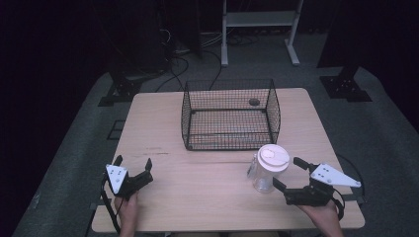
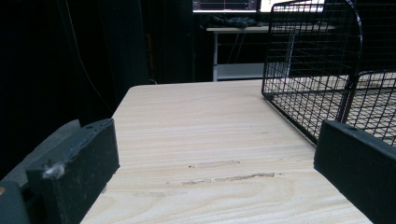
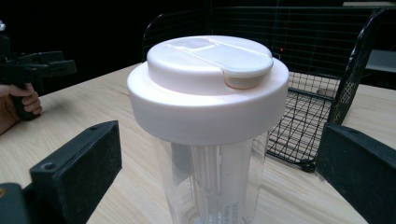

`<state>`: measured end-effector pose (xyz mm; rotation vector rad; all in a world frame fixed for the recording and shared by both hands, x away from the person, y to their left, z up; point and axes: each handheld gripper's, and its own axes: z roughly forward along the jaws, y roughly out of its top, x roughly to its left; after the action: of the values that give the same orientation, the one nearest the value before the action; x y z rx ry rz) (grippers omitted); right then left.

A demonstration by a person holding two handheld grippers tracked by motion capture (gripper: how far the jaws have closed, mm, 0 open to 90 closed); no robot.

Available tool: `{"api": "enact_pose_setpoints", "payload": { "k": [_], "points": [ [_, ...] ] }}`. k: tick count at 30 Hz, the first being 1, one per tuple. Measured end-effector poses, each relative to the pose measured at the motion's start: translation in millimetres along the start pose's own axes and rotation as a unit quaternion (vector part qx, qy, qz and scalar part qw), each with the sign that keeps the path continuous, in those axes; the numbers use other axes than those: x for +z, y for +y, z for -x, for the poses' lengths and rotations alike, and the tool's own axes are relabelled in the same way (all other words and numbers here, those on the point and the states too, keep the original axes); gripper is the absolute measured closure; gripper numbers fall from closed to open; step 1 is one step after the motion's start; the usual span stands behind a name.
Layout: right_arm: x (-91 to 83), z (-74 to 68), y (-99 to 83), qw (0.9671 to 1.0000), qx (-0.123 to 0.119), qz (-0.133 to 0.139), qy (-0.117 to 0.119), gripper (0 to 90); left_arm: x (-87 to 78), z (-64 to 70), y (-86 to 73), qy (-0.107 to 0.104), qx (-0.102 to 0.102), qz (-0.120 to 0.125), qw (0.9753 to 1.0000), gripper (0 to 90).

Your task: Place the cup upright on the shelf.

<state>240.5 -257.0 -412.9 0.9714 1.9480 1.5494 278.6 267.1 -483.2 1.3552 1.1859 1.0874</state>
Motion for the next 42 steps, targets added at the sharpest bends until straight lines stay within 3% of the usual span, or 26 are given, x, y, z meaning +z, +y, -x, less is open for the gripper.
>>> {"api": "enact_pose_setpoints", "payload": {
  "k": [19,42],
  "points": [
    [18.4,-0.5,8.3,0.9998,0.004,0.012,0.014,0.0,-0.1,0.1,0.1,0.000,0.000,0.001,1.0000,0.0],
    [39.4,-1.0,12.8,0.9998,-0.002,0.004,0.021,0.0,-0.3,0.0,0.1,-0.001,0.000,0.002,1.0000,0.0]
  ]
}}
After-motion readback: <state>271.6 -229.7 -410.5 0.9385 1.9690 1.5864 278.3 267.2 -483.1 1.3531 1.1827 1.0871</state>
